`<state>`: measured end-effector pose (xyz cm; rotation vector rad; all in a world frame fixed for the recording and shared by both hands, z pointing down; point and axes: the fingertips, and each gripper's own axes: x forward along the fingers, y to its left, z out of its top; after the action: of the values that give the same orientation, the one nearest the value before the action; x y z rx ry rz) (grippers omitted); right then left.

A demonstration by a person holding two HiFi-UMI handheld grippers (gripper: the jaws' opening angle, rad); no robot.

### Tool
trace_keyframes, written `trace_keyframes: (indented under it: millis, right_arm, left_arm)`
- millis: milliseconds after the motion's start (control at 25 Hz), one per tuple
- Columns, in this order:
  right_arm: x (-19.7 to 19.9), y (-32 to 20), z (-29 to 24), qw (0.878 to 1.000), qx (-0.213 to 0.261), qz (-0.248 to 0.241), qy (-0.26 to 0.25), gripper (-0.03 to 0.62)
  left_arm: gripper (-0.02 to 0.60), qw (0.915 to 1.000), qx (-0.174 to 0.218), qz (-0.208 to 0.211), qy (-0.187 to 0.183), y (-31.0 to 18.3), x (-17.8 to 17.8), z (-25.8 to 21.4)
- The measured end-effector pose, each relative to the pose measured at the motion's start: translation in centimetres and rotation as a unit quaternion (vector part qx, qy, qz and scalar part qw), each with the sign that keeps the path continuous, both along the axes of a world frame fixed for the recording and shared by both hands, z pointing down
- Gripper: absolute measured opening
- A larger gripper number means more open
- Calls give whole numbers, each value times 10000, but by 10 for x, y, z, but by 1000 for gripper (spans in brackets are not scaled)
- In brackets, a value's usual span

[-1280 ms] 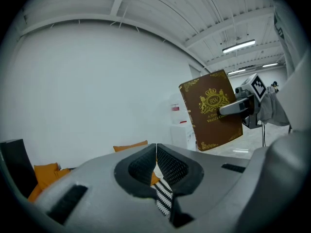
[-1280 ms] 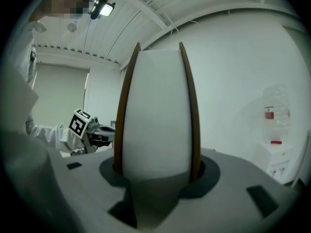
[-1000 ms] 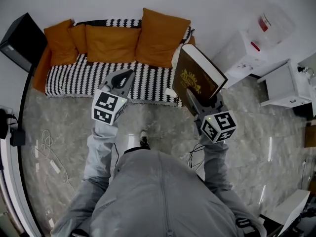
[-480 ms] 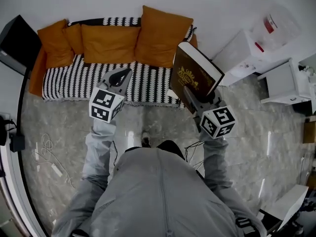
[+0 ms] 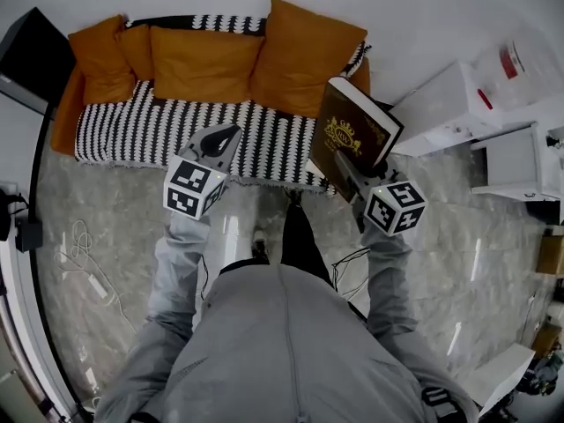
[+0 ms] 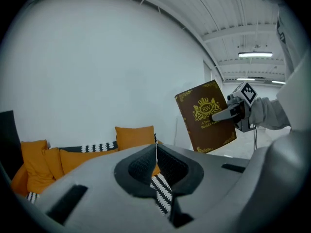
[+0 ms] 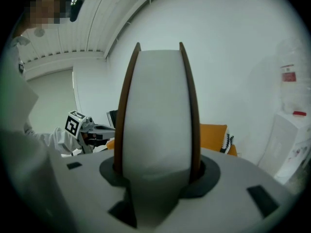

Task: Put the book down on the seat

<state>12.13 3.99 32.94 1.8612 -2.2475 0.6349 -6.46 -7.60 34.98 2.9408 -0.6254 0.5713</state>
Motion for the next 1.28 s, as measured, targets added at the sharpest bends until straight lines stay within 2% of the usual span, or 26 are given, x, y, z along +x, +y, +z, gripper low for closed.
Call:
trace_keyframes:
  millis: [120, 240, 720, 920, 1120, 1280]
  right_arm:
    - [11, -25, 20, 9996, -184, -149, -180, 232]
    - [20, -48, 39, 9984, -339, -363, -278, 232]
    - [36, -133, 129, 9864, -1047, -1224, -316, 233]
    - [38, -162, 178, 9798, -1318, -1469, -337, 233]
    - [38, -185, 228, 9720, -1619, -1661, -390, 233]
    - [46, -201, 269, 9661, -1864, -1737, -418, 233]
  left_arm:
    - [28, 9994, -253, -215, 20, -18, 5, 14]
    - [28, 9988, -327, -363, -91, -36, 14, 27]
    - [28, 9936, -714, -767, -433, -101, 45, 93]
    - [28, 9883, -1014, -1012, -520, -118, 44, 133]
    - [28, 9796, -1421, -1311, -542, -128, 38, 171]
    - [28, 9744, -1593, -1463, -613, -138, 38, 198]
